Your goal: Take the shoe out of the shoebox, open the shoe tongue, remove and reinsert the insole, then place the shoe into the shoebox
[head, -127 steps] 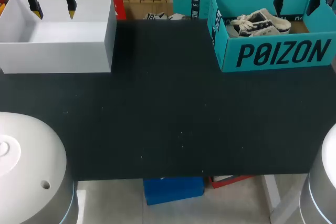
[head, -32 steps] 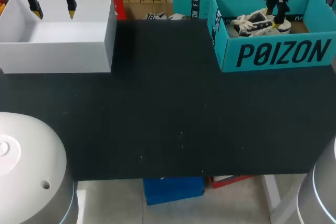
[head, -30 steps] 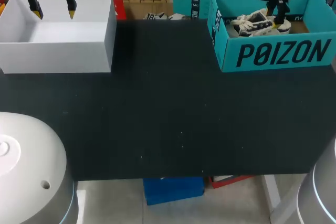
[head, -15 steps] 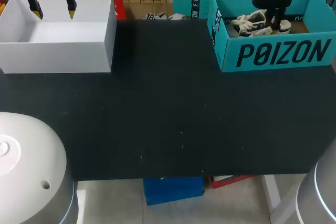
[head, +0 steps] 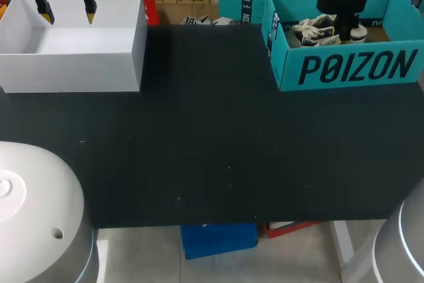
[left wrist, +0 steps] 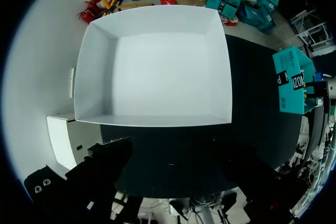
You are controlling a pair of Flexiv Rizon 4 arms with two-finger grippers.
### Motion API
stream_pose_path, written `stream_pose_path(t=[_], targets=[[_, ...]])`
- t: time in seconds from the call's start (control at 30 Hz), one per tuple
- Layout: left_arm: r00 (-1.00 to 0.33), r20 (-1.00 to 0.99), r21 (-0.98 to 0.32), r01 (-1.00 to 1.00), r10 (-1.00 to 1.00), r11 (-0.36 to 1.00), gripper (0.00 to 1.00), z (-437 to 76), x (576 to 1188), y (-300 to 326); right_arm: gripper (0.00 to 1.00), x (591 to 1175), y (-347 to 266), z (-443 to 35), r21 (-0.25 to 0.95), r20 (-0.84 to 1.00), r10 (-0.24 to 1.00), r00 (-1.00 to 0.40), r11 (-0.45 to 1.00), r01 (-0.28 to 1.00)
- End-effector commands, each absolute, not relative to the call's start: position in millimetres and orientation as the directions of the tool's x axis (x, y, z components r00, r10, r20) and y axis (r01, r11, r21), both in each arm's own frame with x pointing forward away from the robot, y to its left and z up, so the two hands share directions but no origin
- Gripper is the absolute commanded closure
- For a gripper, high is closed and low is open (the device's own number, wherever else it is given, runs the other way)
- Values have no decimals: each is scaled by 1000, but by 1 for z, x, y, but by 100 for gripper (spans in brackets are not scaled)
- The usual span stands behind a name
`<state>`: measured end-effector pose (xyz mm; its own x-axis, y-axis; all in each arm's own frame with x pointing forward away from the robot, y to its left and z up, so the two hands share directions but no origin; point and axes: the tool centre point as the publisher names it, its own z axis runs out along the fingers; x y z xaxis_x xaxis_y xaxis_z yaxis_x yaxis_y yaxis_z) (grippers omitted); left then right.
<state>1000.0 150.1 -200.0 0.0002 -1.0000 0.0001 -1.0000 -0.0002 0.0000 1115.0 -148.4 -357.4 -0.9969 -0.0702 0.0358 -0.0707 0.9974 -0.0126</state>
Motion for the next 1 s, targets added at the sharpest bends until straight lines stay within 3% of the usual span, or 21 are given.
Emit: stream_pose_path(t=[0.03,0.4,0.47,0.5,0.53,1.0], targets=[[0,0,0,-1000,-1000,0,0,-200,1000,150,58,1120,-147,-369,-7,55,-71,-996,997,-71],[0,0,0,-1000,-1000,0,0,-200,1000,150,61,1120,-148,-385,6,73,-55,-996,998,-55],[0,0,0,-1000,-1000,0,0,-200,1000,150,71,1120,-149,-388,8,73,-54,-996,999,-53],[0,0,0,-1000,-1000,0,0,-200,1000,150,81,1120,-149,-388,8,73,-52,-996,999,-52],[0,0,0,-1000,-1000,0,0,-200,1000,150,100,1120,-150,-389,8,73,-50,-996,999,-50],[0,0,0,-1000,-1000,0,0,-200,1000,150,100,1115,-150,-391,17,78,-45,-996,999,-44]])
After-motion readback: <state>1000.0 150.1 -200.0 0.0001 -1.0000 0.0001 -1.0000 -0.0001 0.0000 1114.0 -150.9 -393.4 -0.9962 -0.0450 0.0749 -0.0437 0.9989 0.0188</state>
